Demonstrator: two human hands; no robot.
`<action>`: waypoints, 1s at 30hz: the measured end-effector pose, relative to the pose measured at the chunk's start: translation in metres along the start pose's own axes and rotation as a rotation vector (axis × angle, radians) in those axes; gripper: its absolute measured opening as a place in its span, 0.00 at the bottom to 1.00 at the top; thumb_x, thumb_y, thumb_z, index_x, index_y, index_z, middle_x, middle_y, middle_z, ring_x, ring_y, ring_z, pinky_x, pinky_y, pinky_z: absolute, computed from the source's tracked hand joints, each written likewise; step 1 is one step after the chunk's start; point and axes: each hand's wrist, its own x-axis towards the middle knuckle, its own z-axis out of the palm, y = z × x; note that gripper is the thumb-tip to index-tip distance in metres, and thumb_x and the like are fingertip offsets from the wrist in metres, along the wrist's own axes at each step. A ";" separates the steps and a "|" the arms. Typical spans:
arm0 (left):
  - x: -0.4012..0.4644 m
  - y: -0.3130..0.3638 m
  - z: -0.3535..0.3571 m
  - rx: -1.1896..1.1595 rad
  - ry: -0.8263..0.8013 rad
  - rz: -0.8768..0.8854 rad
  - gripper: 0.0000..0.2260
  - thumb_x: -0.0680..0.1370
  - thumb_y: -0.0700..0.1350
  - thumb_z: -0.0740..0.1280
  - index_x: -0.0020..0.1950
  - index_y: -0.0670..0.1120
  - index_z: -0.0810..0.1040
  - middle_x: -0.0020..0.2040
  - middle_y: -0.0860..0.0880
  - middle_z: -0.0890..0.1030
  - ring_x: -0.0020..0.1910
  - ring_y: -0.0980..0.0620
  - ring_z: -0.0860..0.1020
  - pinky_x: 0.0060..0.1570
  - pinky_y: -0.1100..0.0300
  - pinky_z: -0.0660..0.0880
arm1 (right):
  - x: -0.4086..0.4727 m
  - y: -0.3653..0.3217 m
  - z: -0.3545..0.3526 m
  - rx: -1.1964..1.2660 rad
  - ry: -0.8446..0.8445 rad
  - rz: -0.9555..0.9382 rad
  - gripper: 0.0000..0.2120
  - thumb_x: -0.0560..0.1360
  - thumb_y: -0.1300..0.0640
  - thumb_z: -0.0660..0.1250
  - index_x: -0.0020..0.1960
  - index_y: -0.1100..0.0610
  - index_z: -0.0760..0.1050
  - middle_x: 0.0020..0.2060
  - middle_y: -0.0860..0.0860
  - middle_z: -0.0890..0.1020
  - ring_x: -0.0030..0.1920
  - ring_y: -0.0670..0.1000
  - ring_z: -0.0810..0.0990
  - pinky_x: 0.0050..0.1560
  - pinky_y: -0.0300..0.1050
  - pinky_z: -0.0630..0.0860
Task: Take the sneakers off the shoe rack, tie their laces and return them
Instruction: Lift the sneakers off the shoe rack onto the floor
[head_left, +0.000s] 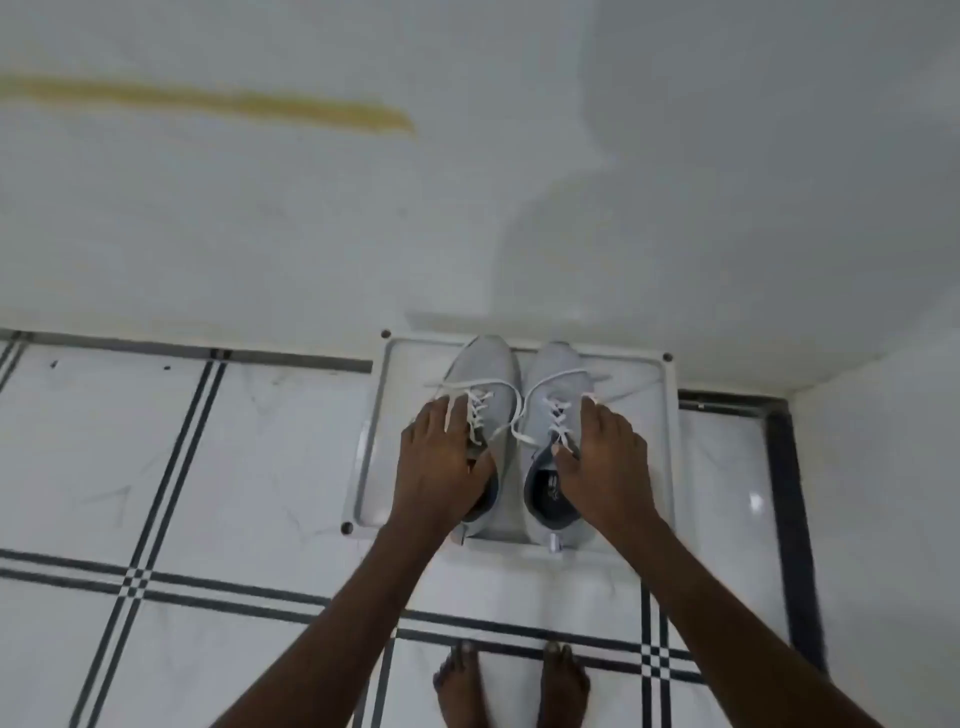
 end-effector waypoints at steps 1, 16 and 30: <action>0.004 -0.009 0.019 0.011 -0.081 -0.060 0.32 0.76 0.56 0.64 0.76 0.44 0.62 0.74 0.41 0.68 0.74 0.41 0.65 0.69 0.46 0.65 | 0.003 0.007 0.020 0.029 -0.061 0.055 0.29 0.73 0.51 0.65 0.71 0.63 0.65 0.61 0.60 0.77 0.60 0.62 0.75 0.57 0.57 0.73; 0.011 -0.047 0.066 -0.028 -0.109 -0.201 0.18 0.80 0.36 0.56 0.69 0.43 0.72 0.45 0.37 0.83 0.44 0.35 0.80 0.41 0.51 0.71 | 0.004 0.036 0.075 0.234 -0.134 0.338 0.07 0.75 0.63 0.61 0.48 0.65 0.75 0.45 0.63 0.82 0.47 0.66 0.79 0.42 0.46 0.65; -0.134 -0.022 0.010 -0.148 0.022 -0.182 0.19 0.80 0.37 0.56 0.71 0.45 0.72 0.49 0.38 0.85 0.48 0.35 0.81 0.49 0.48 0.76 | -0.142 0.014 0.023 0.306 -0.002 0.225 0.07 0.77 0.63 0.62 0.48 0.66 0.76 0.43 0.61 0.82 0.45 0.64 0.80 0.31 0.41 0.62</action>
